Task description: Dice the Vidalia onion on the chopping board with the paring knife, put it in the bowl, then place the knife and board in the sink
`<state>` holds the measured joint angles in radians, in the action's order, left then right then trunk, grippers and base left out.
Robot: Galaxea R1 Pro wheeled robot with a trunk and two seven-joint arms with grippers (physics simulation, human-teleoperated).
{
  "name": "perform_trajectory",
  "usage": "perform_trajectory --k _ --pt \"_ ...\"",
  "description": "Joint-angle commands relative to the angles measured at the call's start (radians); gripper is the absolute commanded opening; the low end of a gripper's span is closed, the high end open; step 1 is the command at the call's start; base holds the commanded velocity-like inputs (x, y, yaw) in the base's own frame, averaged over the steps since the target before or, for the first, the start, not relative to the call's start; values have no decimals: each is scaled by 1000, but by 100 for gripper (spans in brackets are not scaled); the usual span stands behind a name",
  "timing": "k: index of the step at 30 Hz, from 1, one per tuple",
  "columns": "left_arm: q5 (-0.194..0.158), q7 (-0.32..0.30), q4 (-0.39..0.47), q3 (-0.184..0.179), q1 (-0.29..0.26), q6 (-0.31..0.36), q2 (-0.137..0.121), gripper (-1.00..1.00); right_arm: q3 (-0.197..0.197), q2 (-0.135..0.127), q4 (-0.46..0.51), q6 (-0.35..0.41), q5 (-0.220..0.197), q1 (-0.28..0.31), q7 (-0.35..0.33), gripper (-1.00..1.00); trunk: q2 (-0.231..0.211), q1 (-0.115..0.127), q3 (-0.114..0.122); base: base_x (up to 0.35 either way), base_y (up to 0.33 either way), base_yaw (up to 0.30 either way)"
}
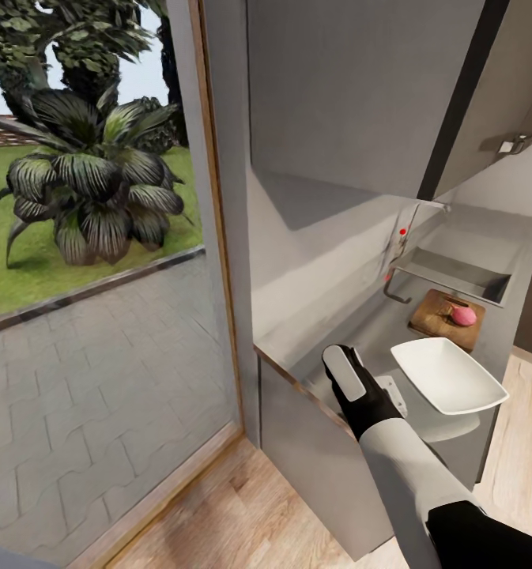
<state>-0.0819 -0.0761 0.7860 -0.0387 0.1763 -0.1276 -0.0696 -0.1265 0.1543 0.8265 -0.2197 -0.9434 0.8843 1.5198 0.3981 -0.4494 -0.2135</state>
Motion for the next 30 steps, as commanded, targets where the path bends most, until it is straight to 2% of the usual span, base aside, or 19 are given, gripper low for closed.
perform_trajectory --k 1,14,30 --pt "-9 -2 1 -3 0 -1 -1 100 -2 -1 0 -7 -3 1 2 100 2 -1 -2 0 5 0" --pt "-9 -2 1 -3 0 -1 -1 100 -2 1 0 -9 -4 1 2 100 2 -1 -2 47 100 0" --pt "-9 -2 -13 -3 0 -1 -1 100 -2 1 0 -9 -3 1 -2 100 2 -1 -2 42 8 0"
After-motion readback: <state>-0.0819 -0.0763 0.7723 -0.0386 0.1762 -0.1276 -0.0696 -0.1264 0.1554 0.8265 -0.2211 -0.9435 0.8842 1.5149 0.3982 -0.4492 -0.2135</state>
